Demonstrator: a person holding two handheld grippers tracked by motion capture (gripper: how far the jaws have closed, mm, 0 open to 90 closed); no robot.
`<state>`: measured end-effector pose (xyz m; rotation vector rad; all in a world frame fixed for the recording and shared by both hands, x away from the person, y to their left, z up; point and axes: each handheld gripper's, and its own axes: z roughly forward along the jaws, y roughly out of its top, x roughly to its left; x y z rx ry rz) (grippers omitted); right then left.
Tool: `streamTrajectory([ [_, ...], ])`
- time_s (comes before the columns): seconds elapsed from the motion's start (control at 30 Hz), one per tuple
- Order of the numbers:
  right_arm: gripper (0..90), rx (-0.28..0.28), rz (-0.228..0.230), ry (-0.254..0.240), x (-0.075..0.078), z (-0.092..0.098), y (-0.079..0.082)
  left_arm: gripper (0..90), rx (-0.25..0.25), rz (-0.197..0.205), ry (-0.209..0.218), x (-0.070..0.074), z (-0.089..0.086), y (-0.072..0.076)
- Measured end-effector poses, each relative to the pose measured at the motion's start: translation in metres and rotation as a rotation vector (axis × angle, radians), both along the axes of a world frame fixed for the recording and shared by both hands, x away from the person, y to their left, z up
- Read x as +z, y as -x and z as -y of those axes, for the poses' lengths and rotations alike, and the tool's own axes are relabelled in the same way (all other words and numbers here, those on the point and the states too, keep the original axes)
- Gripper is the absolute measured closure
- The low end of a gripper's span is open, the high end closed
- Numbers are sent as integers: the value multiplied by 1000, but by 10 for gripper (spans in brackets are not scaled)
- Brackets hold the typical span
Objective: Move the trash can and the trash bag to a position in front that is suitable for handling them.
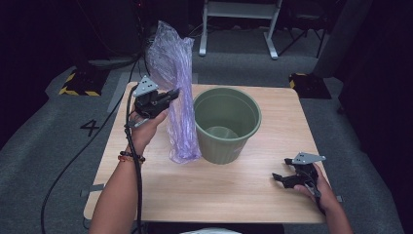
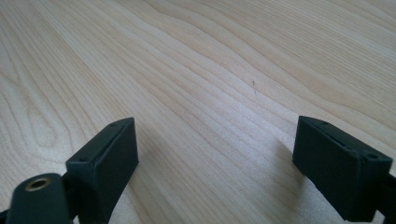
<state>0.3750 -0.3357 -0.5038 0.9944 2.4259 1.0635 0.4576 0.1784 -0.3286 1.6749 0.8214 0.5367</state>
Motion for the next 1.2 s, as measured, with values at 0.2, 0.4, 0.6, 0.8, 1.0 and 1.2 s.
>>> streamTrajectory([
  [0.2, 137, 0, 0, -1, 0, 0, 0, 889, -21, 1, 1, 6, 7, -4],
  [0.4, 137, -1, 0, 0, 0, 0, 0, 889, -34, 4, 27, 12, 11, -6],
  [0.6, 137, 0, 0, -1, 0, 0, 0, 889, -42, 6, 32, 17, 19, -11],
  [0.8, 137, -1, 0, -1, 0, 0, 0, 889, -54, 16, 23, 28, 28, -16],
  [1.0, 137, -2, 0, -1, 0, 0, 0, 889, -54, 25, 40, 42, 33, -24],
  [1.2, 137, -2, 0, -1, 0, 0, 0, 889, -67, 42, 44, 55, 46, -31],
])
